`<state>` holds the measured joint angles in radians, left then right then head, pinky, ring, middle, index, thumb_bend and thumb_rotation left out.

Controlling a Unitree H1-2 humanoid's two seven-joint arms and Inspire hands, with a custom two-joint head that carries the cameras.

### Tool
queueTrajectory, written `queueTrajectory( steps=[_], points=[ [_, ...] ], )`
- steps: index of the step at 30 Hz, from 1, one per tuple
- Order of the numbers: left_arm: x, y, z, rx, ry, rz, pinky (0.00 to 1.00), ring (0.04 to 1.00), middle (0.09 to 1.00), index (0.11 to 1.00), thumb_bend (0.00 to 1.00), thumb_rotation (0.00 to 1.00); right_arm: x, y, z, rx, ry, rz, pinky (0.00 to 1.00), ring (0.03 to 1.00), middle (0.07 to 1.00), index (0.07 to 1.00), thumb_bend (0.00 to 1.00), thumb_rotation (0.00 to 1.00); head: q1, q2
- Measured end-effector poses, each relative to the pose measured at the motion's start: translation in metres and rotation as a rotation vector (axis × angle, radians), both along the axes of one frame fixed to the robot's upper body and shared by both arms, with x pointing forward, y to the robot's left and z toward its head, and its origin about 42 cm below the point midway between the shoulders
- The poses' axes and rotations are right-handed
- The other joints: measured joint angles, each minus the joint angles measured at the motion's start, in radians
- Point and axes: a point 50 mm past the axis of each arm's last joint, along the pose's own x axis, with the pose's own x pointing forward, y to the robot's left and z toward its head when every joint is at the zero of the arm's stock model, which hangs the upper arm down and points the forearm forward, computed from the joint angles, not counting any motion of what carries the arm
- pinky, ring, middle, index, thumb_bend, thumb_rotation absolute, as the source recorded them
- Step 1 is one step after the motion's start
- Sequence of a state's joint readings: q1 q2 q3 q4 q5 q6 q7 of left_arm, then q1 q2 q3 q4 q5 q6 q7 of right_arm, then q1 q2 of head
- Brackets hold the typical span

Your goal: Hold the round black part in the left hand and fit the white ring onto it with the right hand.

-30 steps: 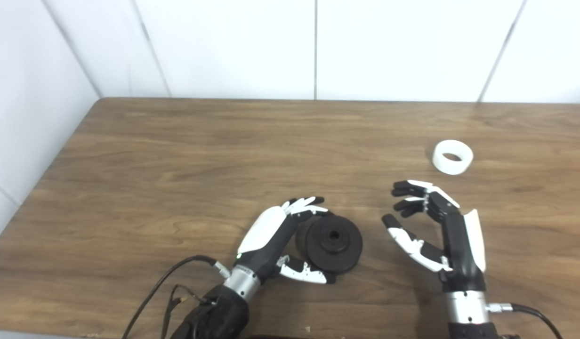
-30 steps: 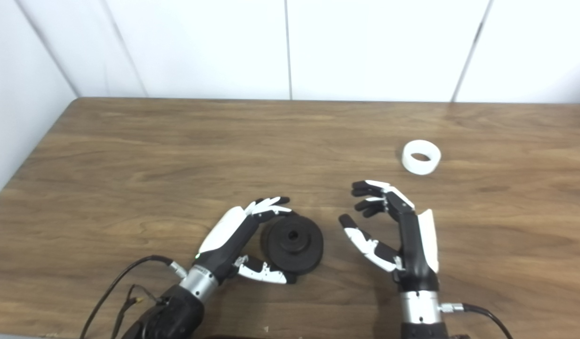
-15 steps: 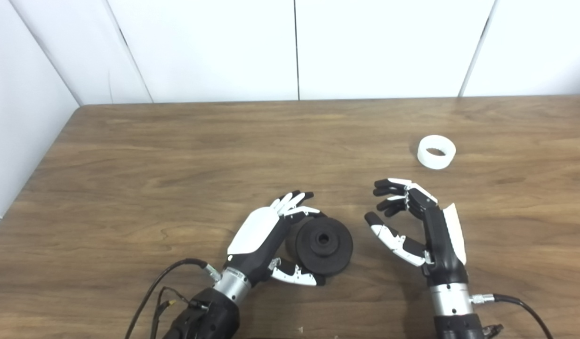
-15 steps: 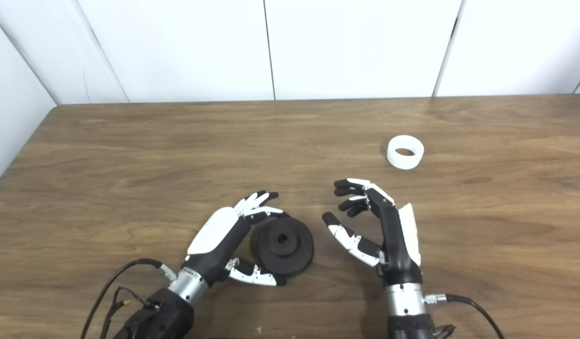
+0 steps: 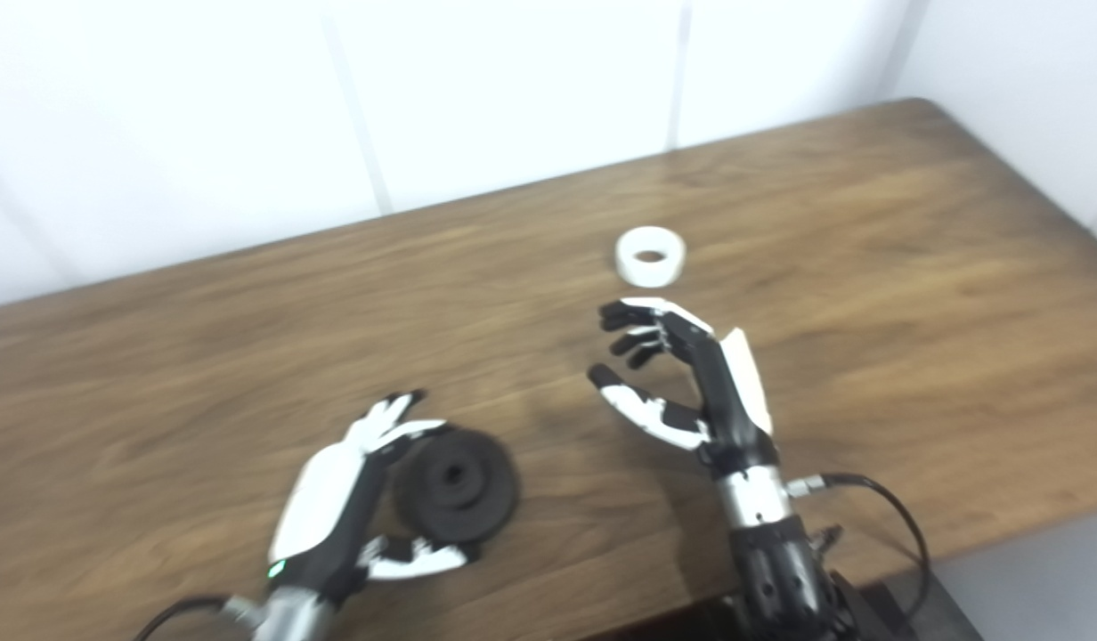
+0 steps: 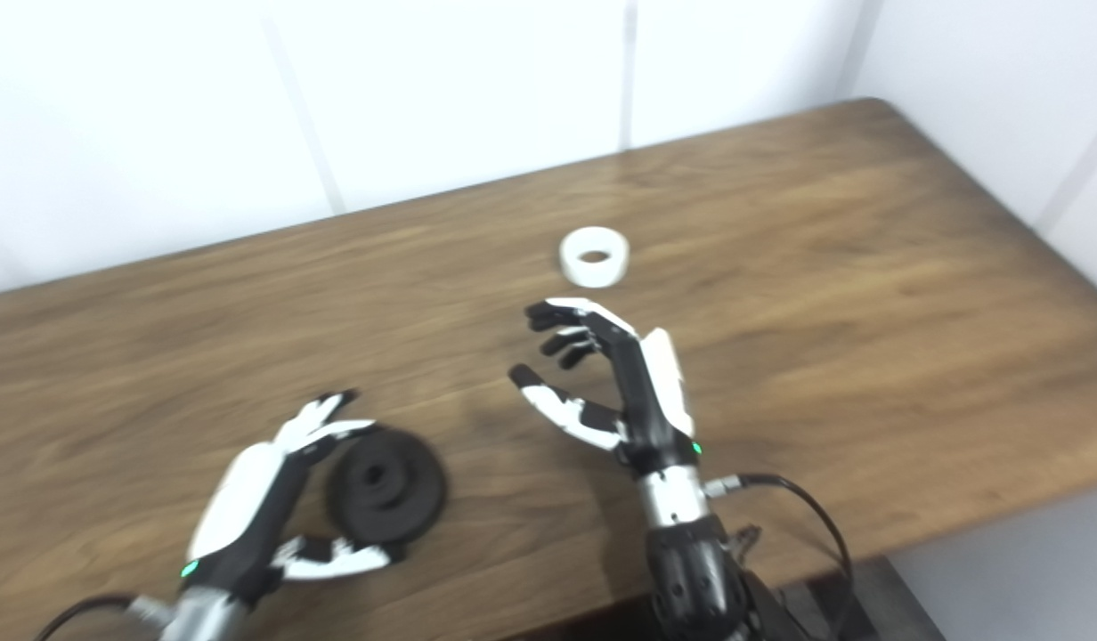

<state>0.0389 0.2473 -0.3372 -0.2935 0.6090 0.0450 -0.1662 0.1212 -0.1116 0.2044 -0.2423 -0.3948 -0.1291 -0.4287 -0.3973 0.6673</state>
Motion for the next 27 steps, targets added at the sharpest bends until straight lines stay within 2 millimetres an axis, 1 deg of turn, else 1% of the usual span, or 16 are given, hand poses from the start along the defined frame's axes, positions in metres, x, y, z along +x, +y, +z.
queueTrajectory(
  steps=[2,4,6,8,9,12,15,18,22,24,27],
  points=[
    [0.0,0.001,0.0,0.0,0.0,-0.001,1.0,1.0,0.967,0.493,0.52,0.08,0.001,-0.006,0.002,-0.008,0.001,-0.032,0.48,0.586,0.664,0.681,0.44,0.27,-0.002,-0.006],
    [-0.001,0.002,0.0,-0.002,0.001,-0.001,1.0,1.0,0.962,0.493,0.52,0.08,0.002,-0.012,0.006,-0.023,-0.003,-0.06,0.47,0.587,0.665,0.677,0.44,0.28,0.002,-0.011],
    [-0.001,0.002,-0.001,-0.005,0.002,-0.002,1.0,1.0,0.96,0.492,0.52,0.08,0.005,-0.018,0.012,-0.062,-0.003,-0.095,0.49,0.6,0.677,0.675,0.46,0.35,0.003,-0.015],
    [-0.002,0.003,-0.001,-0.012,0.006,-0.001,1.0,1.0,0.957,0.492,0.52,0.08,0.011,-0.023,0.02,-0.118,0.026,-0.126,0.58,0.684,0.726,0.692,0.5,0.43,0.003,-0.018],
    [-0.002,0.003,-0.002,-0.015,0.007,-0.003,1.0,1.0,0.957,0.492,0.52,0.08,0.016,-0.026,0.026,-0.154,0.045,-0.147,0.6,0.716,0.743,0.696,0.52,0.44,0.008,-0.018],
    [-0.004,0.003,-0.002,-0.018,0.007,-0.005,1.0,1.0,0.96,0.492,0.52,0.08,0.03,-0.03,0.044,-0.233,0.075,-0.172,0.63,0.764,0.785,0.717,0.57,0.42,0.008,-0.018],
    [-0.004,0.003,-0.002,-0.018,0.008,-0.006,1.0,1.0,0.959,0.492,0.52,0.08,0.044,-0.035,0.057,-0.314,0.098,-0.168,0.67,0.801,0.824,0.753,0.61,0.46,0.012,-0.017],
    [-0.004,0.003,-0.002,-0.02,0.009,-0.005,1.0,1.0,0.959,0.492,0.52,0.08,0.056,-0.044,0.066,-0.398,0.112,-0.169,0.66,0.808,0.84,0.774,0.62,0.47,0.017,-0.018],
    [-0.005,0.003,-0.002,-0.021,0.01,0.0,1.0,1.0,0.958,0.492,0.52,0.07,0.074,-0.052,0.078,-0.485,0.118,-0.178,0.66,0.786,0.82,0.781,0.64,0.47,0.025,-0.017],
    [-0.005,0.003,-0.002,-0.021,0.011,0.0,1.0,1.0,0.958,0.492,0.52,0.07,0.086,-0.052,0.081,-0.514,0.123,-0.165,0.64,0.77,0.815,0.784,0.64,0.47,0.025,-0.017],
    [-0.005,0.002,-0.002,-0.023,0.011,-0.001,1.0,1.0,0.958,0.492,0.52,0.08,0.106,-0.049,0.082,-0.563,0.14,-0.146,0.63,0.773,0.82,0.785,0.65,0.48,0.029,-0.017]
  ],
)
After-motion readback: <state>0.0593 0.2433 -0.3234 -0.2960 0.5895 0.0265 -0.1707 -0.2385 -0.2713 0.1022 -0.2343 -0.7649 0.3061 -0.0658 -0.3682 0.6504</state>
